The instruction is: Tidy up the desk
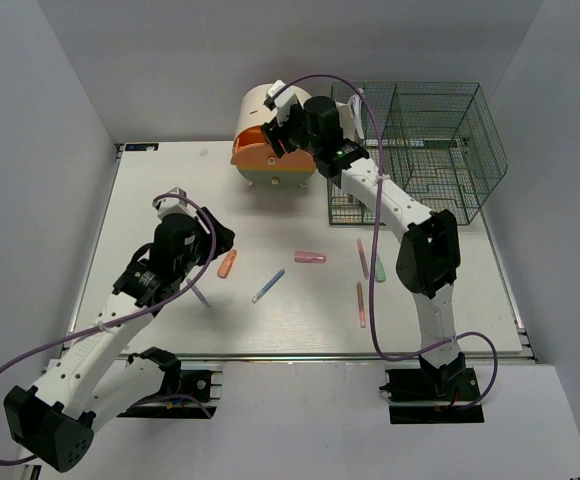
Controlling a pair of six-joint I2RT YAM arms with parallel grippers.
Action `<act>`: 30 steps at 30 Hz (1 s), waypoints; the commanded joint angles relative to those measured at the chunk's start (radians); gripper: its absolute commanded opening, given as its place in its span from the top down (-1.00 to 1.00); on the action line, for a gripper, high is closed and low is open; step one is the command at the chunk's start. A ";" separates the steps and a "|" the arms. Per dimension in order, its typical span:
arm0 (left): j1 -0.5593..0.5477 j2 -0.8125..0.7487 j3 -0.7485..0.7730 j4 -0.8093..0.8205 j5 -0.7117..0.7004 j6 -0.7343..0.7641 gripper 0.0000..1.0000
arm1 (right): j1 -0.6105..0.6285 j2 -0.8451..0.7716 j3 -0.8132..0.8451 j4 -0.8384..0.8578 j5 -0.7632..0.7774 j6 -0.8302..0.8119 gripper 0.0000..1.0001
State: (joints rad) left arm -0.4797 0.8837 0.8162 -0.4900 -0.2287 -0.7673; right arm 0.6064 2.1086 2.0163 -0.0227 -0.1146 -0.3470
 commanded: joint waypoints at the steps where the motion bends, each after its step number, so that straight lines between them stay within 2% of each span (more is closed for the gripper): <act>1: 0.004 0.015 0.029 0.024 0.003 0.010 -0.44 | -0.013 -0.032 0.059 0.049 -0.010 0.014 -0.34; 5: 0.004 0.029 0.037 0.030 0.005 0.016 -0.43 | -0.025 -0.088 0.038 0.099 -0.060 0.032 -0.08; 6: 0.004 0.031 0.035 0.031 0.003 0.014 -0.42 | -0.031 -0.104 0.010 0.112 -0.109 0.022 0.13; 8: 0.004 0.031 0.035 0.036 0.003 0.016 -0.33 | -0.040 -0.148 -0.030 0.148 -0.170 -0.007 0.38; 9: 0.004 0.031 0.034 0.037 0.003 0.019 -0.12 | -0.048 -0.163 -0.075 0.152 -0.259 -0.073 0.62; 11: 0.004 0.029 0.032 0.045 0.006 0.022 0.13 | -0.053 -0.206 -0.122 0.139 -0.337 -0.140 0.84; 12: 0.004 0.026 0.029 0.048 0.008 0.023 0.35 | -0.054 -0.219 -0.143 0.123 -0.431 -0.183 0.97; 14: 0.004 0.023 0.028 0.053 0.011 0.028 0.51 | -0.057 -0.248 -0.198 0.074 -0.488 -0.317 1.00; 15: 0.004 0.023 0.028 0.051 0.011 0.031 0.57 | -0.057 -0.254 -0.211 -0.010 -0.529 -0.360 1.00; 19: 0.004 0.015 0.021 0.059 0.017 0.039 0.60 | -0.059 -0.243 -0.165 -0.204 -0.557 -0.510 1.00; 22: 0.004 0.005 0.009 0.074 0.029 0.046 0.56 | -0.057 -0.201 -0.125 -0.279 -0.530 -0.514 1.00; 30: 0.004 -0.005 0.011 0.073 0.032 0.048 0.47 | -0.053 -0.085 0.013 -0.341 -0.367 -0.481 1.00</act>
State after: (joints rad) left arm -0.4797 0.8997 0.8162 -0.4328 -0.2062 -0.7300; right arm 0.5526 2.0068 1.9610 -0.3180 -0.5434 -0.8196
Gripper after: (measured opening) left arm 0.263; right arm 0.017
